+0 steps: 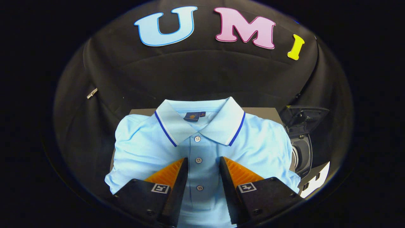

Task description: Put the clothes into the washing machine and then close the washing machine lid.

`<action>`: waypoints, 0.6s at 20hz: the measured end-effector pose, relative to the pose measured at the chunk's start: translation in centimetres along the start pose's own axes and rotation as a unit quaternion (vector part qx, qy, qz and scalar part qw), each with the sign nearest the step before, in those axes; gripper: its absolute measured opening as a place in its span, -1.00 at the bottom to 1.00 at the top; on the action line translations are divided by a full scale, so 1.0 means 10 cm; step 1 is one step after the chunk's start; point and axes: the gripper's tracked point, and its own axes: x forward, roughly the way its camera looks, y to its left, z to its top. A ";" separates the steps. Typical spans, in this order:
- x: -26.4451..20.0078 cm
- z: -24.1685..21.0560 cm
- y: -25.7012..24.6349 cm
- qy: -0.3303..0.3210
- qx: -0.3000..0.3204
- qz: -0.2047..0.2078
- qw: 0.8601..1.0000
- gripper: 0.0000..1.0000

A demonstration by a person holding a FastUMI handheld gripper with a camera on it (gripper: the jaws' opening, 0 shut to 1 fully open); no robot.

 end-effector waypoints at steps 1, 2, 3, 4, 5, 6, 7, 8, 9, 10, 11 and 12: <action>0.01 0.00 0.00 0.001 0.003 0.002 1.000 0.27; 0.03 0.00 -0.01 0.001 0.004 0.000 1.000 0.27; 0.08 0.01 -0.01 0.000 0.000 0.001 1.000 0.25; 0.07 0.01 -0.01 0.001 0.000 0.001 1.000 0.18; 0.08 0.00 0.00 0.002 0.006 0.001 1.000 0.11; 0.08 0.00 0.00 0.003 0.008 0.002 1.000 0.04; 0.08 0.01 0.00 0.004 0.010 0.002 1.000 -0.03; 0.09 0.00 0.00 0.004 0.011 0.002 1.000 -0.10; 0.09 0.00 0.00 0.004 0.010 0.000 1.000 -0.17; 0.09 0.03 0.00 -0.001 0.013 -0.001 1.000 -0.24; 0.13 0.05 0.02 -0.003 -0.003 0.003 1.000 -0.55; 0.13 0.03 0.01 -0.006 -0.009 0.002 1.000 -0.86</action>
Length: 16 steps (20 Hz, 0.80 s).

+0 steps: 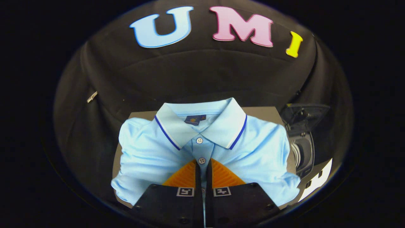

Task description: Put the clothes into the washing machine and then close the washing machine lid.

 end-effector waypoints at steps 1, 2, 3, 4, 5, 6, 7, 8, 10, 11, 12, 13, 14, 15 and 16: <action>-0.02 -0.02 0.00 0.002 0.003 0.000 1.000 -0.85; -0.01 -0.03 0.00 0.002 0.004 0.000 1.000 -0.85; -0.02 -0.02 0.00 -0.001 0.006 -0.003 1.000 -0.85; -0.02 -0.02 0.00 -0.004 0.002 -0.006 1.000 -0.85; -0.06 0.01 0.02 -0.019 0.000 -0.007 1.000 -0.85; -0.06 0.08 0.02 -0.035 -0.005 -0.004 0.999 -0.86; -0.14 0.12 0.03 -0.053 -0.006 -0.001 0.999 -0.91; -0.18 0.12 0.02 -0.054 0.003 -0.002 0.999 -0.90; -0.23 0.14 0.00 -0.061 0.013 -0.003 0.998 -0.90; -0.24 0.17 0.00 -0.069 0.011 -0.001 0.998 -0.91; -0.27 0.19 -0.01 -0.073 0.010 -0.002 0.997 -0.90; -0.32 0.24 0.01 -0.083 0.006 0.000 0.997 -0.90; -0.35 0.25 0.00 -0.083 0.004 -0.003 0.997 -0.90; -0.39 0.27 0.01 -0.091 0.001 0.000 0.996 -0.91; -0.44 0.28 -0.01 -0.093 0.001 0.001 0.996 -0.90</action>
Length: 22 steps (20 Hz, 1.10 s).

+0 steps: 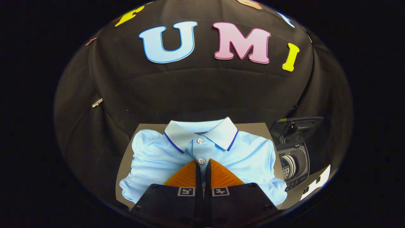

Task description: Put the clothes into the washing machine and then close the washing machine lid.

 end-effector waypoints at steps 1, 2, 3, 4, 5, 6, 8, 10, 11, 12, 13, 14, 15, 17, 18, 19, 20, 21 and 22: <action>-0.05 0.04 -0.01 -0.008 -0.002 0.005 1.000 -0.91; -0.10 0.10 -0.03 -0.013 -0.001 0.007 1.000 -0.91; -0.15 0.15 -0.04 -0.018 -0.001 0.011 1.000 -0.90; -0.20 0.21 -0.07 -0.023 -0.001 0.013 1.000 -0.91; -0.26 0.25 -0.11 -0.028 0.000 0.016 0.999 -0.91; -0.31 0.32 -0.15 -0.034 0.002 0.020 0.999 -0.91; -0.44 0.45 -0.27 -0.045 0.006 0.025 0.999 -0.91; -0.53 0.57 -0.45 -0.056 -0.002 0.021 0.998 -0.91; -0.57 0.62 -0.53 -0.061 -0.003 0.020 0.998 -0.91; -0.60 0.66 -0.62 -0.064 0.001 0.017 0.998 -0.91; -0.65 0.72 -0.72 -0.070 0.003 0.017 0.997 -0.91; -0.68 0.76 -0.82 -0.073 0.005 0.014 0.997 -0.91; -0.71 0.79 -0.94 -0.077 0.003 0.012 0.997 -0.91; -0.76 0.86 -1.14 -0.085 0.007 0.012 0.996 -0.91; -0.77 0.88 -1.24 -0.087 0.010 0.009 0.996 -0.91; -0.79 0.91 -1.35 -0.089 0.010 0.007 0.996 -0.91; -0.81 0.91 -1.46 -0.091 0.011 0.003 0.996 -0.91; -0.82 0.92 -1.56 -0.091 0.012 0.000 0.996 -0.90; -0.82 0.93 -1.67 -0.092 0.013 -0.001 0.996 -0.91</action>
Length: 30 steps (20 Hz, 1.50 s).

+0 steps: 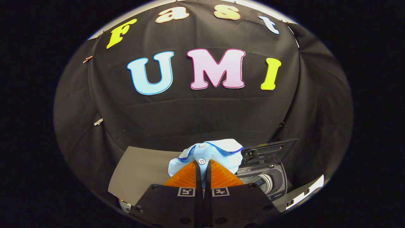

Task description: Put the clothes into the washing machine and then close the washing machine lid.

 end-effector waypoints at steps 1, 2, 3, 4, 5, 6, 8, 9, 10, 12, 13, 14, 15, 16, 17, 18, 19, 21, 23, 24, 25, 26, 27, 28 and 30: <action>0.00 0.01 -0.10 -0.001 -0.001 -0.004 1.000 -0.91; 0.00 0.03 -0.21 -0.001 -0.004 -0.008 1.000 -0.91; 0.01 0.04 -0.31 -0.001 -0.003 -0.012 1.000 -0.91; 0.02 0.03 -0.42 0.000 -0.002 -0.016 1.000 -0.91; 0.03 0.03 -0.53 0.001 0.000 -0.019 1.000 -0.91; 0.06 0.02 -0.65 0.003 0.001 -0.024 1.000 -0.91; 0.13 -0.02 -0.88 0.006 0.004 -0.032 0.999 -0.91; 0.16 -0.05 -1.02 0.007 0.005 -0.037 0.999 -0.91; 0.21 -0.08 -1.13 0.011 0.006 -0.041 0.999 -0.91; 0.29 -0.15 -1.35 0.017 0.003 -0.053 0.998 -0.91; 0.34 -0.19 -1.47 0.023 0.005 -0.060 0.998 -0.91; 0.38 -0.23 -1.57 0.029 0.010 -0.065 0.997 -0.91; 0.42 -0.30 -1.68 0.034 0.011 -0.072 0.997 -0.90; 0.47 -0.36 -1.79 0.041 0.012 -0.077 0.996 -0.90; 0.52 -0.45 -1.91 0.047 0.013 -0.083 0.995 -0.90; 0.57 -0.55 -2.01 0.056 0.012 -0.089 0.994 -0.91; 0.63 -0.64 -2.10 0.065 0.009 -0.094 0.993 -0.90; 0.75 -0.86 -2.28 0.082 0.007 -0.103 0.991 -0.91; 0.88 -1.08 -2.42 0.097 0.007 -0.107 0.989 -0.91; 0.94 -1.17 -2.48 0.096 0.007 -0.108 0.989 -0.91; 1.00 -1.28 -2.52 0.104 0.013 -0.105 0.989 -0.91; 1.07 -1.39 -2.56 0.110 0.019 -0.105 0.988 -0.91; 1.12 -1.51 -2.58 0.115 0.025 -0.104 0.988 -0.91; 1.20 -1.64 -2.61 0.123 0.027 -0.101 0.987 -0.91; 1.30 -1.91 -2.67 0.144 0.019 -0.103 0.984 -0.91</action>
